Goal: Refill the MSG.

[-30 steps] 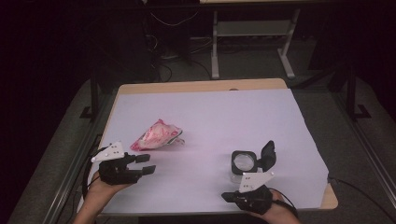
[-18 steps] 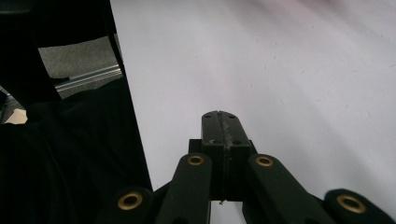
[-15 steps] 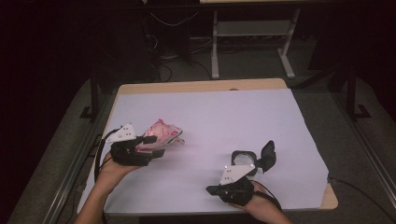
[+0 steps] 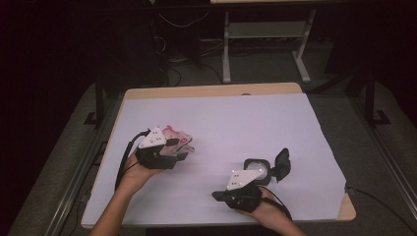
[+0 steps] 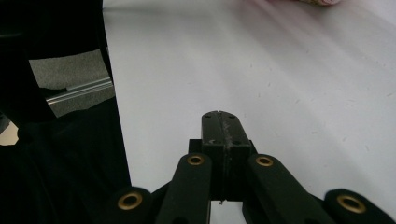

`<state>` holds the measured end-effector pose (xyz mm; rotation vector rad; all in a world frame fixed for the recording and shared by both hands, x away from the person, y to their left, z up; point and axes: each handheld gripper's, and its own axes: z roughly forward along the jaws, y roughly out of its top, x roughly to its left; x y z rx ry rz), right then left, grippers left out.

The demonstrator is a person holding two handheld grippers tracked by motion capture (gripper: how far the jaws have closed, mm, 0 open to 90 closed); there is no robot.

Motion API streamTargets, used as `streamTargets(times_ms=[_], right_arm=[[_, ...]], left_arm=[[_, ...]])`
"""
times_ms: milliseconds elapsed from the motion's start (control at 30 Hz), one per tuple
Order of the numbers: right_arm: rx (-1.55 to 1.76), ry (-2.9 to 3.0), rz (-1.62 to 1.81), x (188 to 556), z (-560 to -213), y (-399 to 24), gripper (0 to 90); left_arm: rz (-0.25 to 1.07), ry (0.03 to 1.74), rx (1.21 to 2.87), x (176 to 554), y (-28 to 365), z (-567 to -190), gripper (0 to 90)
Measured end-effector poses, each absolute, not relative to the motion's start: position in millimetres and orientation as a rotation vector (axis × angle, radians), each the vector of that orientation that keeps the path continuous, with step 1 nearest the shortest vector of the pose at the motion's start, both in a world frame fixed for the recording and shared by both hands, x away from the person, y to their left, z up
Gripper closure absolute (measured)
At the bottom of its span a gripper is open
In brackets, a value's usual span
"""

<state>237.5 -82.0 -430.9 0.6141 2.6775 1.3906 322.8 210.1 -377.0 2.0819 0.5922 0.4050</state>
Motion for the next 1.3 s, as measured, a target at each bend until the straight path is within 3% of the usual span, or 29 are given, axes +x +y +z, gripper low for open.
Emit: streamTargets(times_ms=[500,900,1300], right_arm=[[0.614,2.673,1.399,238,-431,-82,89.8],[0.626,2.664,1.385,239,-433,-77,89.8],[0.643,2.644,1.385,238,-431,-77,89.9]], left_arm=[[0.369,0.584,2.042,321,222,-375,88.4],[0.285,0.57,2.001,330,235,-373,89.9],[0.332,0.571,1.909,336,251,-343,90.0]])
